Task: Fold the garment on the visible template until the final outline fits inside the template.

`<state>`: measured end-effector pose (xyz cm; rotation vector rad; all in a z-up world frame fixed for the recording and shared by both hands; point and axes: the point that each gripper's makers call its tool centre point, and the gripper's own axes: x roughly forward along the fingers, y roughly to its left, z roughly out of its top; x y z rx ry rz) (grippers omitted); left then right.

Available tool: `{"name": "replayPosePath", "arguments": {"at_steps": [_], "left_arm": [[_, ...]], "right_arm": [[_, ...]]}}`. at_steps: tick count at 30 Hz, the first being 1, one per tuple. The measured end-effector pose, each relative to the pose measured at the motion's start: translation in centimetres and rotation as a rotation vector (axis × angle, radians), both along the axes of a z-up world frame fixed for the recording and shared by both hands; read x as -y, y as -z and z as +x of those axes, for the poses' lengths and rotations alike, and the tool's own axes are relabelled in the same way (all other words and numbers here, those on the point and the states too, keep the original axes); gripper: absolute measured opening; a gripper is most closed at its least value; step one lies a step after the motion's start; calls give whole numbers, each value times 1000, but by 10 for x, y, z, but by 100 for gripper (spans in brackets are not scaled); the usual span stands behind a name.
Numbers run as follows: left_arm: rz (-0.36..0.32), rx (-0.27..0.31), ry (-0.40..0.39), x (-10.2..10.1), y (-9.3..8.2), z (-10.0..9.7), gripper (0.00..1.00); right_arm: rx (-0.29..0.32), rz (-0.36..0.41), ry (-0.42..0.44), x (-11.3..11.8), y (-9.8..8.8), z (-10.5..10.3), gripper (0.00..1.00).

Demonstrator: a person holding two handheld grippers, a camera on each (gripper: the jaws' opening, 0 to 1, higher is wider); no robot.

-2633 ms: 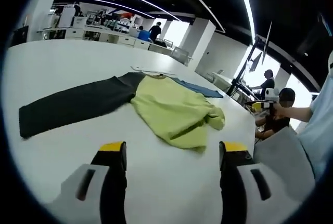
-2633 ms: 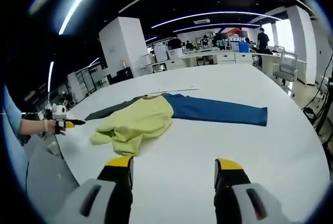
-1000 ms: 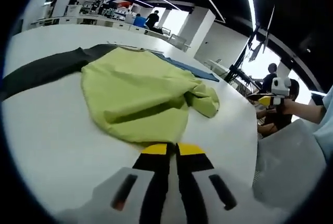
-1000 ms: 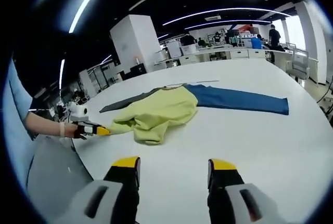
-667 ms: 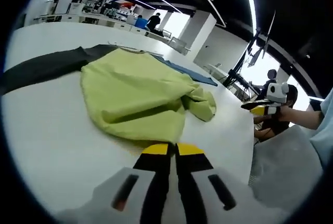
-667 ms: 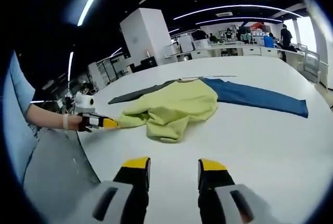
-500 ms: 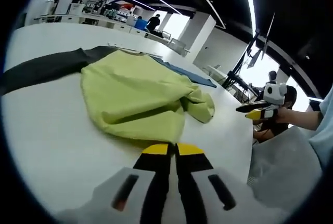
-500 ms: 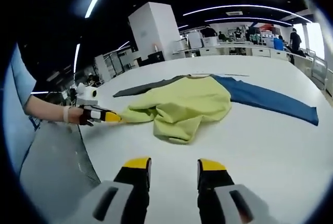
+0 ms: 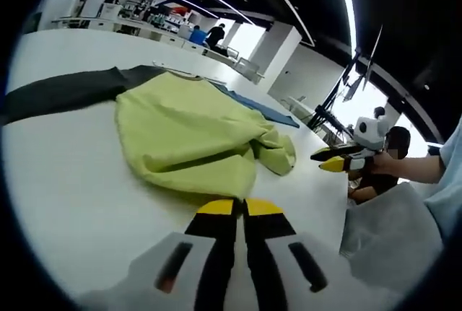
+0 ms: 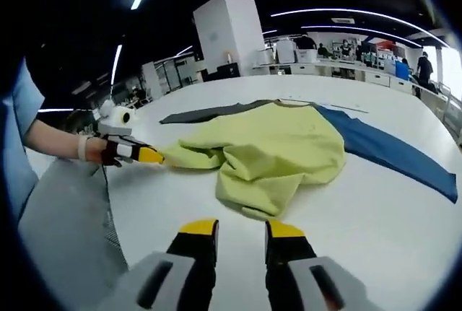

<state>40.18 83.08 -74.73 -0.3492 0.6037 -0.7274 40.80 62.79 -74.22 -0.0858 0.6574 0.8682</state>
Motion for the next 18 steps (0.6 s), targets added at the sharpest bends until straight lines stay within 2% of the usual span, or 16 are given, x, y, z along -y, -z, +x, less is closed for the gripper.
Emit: {"name": "replayPosePath", "arguments": {"at_steps": [2, 3, 4, 8, 13, 18], "left_arm": [[-12, 4, -12, -2, -3, 2, 0], [-19, 2, -19, -3, -4, 3, 0], [-22, 1, -21, -4, -4, 4, 0], [-18, 3, -22, -5, -5, 5, 0], [-26, 8, -38, -7, -8, 6, 0], [-34, 23, -58, -11, -14, 7, 0]], "right_arm": [[26, -51, -20, -1, 6, 3, 22], [66, -84, -38, -2, 7, 7, 22], [78, -93, -46, -4, 8, 8, 22], [60, -85, -57, -14, 13, 11, 18], [97, -163, -95, -16, 23, 17, 13], [121, -196, -116, -18, 25, 23, 11]]}}
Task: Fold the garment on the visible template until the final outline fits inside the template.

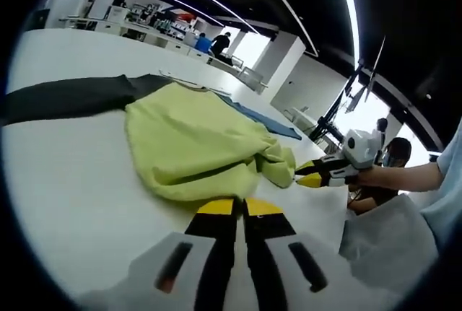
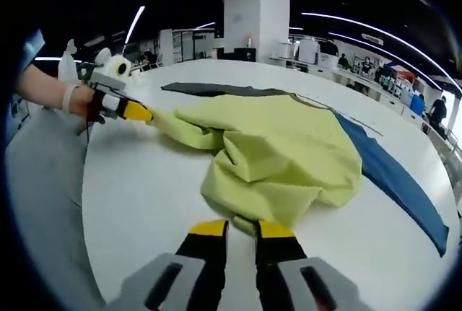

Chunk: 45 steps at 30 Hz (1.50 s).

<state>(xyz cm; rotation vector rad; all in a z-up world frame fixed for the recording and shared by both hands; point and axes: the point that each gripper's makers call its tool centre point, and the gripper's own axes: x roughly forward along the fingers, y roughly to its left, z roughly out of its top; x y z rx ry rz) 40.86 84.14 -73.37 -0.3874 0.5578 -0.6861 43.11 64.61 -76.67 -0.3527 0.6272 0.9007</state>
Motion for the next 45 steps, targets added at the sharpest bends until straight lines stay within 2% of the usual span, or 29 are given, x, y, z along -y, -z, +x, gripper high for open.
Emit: {"name": "replayPosePath", "arguments": {"at_steps": [8, 12, 16, 19, 22, 26, 32, 35, 38, 40, 45], "left_arm": [[-10, -6, -13, -3, 0, -1, 0], [-11, -13, -13, -3, 0, -3, 0], [-12, -18, -12, -2, 1, -3, 0], [-16, -19, -16, -3, 1, -3, 0], [-15, -19, -21, -5, 0, -4, 0], [-16, -20, -27, -7, 0, -4, 0], [-25, -32, -20, -12, -3, -7, 0], [-17, -35, -14, -19, -6, -10, 0], [-5, -35, 7, -24, -7, -15, 0], [30, -42, 19, -29, -3, -18, 0], [22, -81, 13, -39, -2, -25, 0]], "right_arm": [[36, -50, -31, -2, 4, 5, 8], [88, -102, -64, -4, 3, 8, 7], [107, -120, -89, -7, 5, 9, 5], [106, -124, -89, -6, 5, 10, 3], [133, -159, -105, -1, 5, 10, 0], [90, -127, -81, 3, 3, 6, 0], [73, -111, -84, 18, 0, -8, 0], [54, -98, -89, 31, -5, -21, 0], [61, -108, -87, 46, -9, -30, 0], [47, -94, -64, 56, -12, -34, 0], [65, -63, -13, 78, -27, -37, 0]]}}
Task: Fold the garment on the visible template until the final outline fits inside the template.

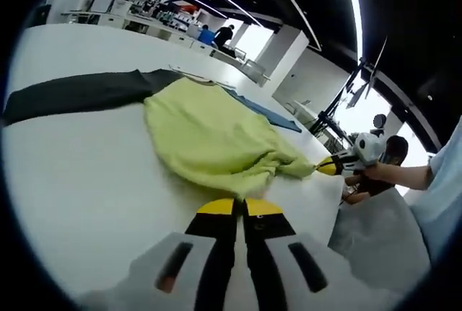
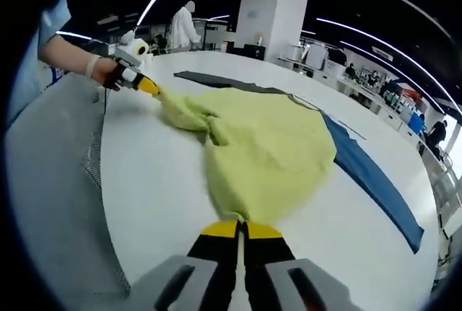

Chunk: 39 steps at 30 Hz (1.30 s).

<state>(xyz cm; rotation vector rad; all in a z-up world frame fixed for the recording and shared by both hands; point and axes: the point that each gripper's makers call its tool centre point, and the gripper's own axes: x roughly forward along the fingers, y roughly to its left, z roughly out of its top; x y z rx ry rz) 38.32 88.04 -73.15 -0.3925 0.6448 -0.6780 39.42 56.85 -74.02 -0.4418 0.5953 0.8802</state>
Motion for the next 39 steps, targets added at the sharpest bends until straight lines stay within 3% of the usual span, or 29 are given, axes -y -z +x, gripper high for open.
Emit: {"name": "replayPosePath", "arguments": {"at_steps": [6, 10, 15, 32, 36, 39], "left_arm": [[2, -65, -3, -11, 5, -10, 0], [12, -67, 32, -11, 2, -19, 0], [12, -130, 31, -10, 7, -28, 0], [1, -207, 23, -4, 13, -40, 0], [-18, -222, 13, -4, 12, -38, 0], [-73, -278, 4, -2, 7, -41, 0]], "right_arm": [[-13, 57, 70, 20, -12, 0, 0], [-37, 90, 77, 24, -15, -6, 0], [-67, 88, 71, 23, -7, -14, 0], [-108, 57, 53, 26, 12, -24, 0], [-106, 55, 51, 26, 11, -24, 0], [-102, 66, 58, 27, 8, -23, 0]]}}
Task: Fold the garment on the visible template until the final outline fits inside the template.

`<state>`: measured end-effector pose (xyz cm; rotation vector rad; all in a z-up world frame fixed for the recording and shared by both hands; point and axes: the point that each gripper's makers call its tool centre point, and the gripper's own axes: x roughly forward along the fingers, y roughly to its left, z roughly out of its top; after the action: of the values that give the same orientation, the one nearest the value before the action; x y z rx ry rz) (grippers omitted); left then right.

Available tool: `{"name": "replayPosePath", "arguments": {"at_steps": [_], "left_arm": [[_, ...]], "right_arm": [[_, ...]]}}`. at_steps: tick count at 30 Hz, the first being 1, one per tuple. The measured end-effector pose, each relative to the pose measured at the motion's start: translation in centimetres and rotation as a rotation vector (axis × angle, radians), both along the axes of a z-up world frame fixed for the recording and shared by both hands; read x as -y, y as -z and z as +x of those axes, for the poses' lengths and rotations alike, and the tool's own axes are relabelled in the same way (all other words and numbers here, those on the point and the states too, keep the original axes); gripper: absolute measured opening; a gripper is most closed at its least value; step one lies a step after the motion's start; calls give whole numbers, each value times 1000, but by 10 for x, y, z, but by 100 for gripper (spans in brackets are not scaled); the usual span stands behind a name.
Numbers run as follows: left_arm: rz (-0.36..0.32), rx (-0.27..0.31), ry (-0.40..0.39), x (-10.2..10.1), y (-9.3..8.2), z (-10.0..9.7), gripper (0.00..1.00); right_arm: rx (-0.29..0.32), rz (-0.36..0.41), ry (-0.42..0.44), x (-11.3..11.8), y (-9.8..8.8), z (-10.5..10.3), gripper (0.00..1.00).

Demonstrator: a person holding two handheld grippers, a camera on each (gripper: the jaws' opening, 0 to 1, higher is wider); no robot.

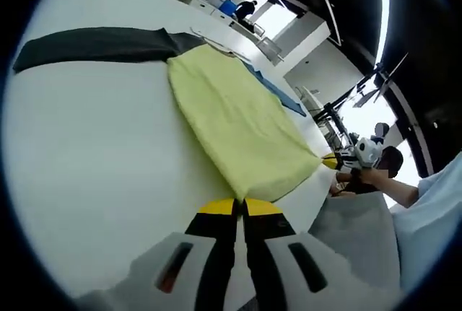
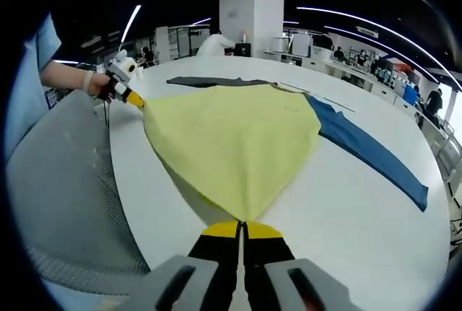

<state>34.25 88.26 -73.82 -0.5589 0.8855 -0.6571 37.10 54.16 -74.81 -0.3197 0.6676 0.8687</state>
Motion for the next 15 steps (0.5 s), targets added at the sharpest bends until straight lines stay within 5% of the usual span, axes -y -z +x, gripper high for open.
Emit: {"name": "replayPosePath", "arguments": {"at_steps": [15], "left_arm": [[-29, 33, -83, -18, -11, 5, 1]], "right_arm": [[7, 46, 23, 3, -14, 3, 0]]}}
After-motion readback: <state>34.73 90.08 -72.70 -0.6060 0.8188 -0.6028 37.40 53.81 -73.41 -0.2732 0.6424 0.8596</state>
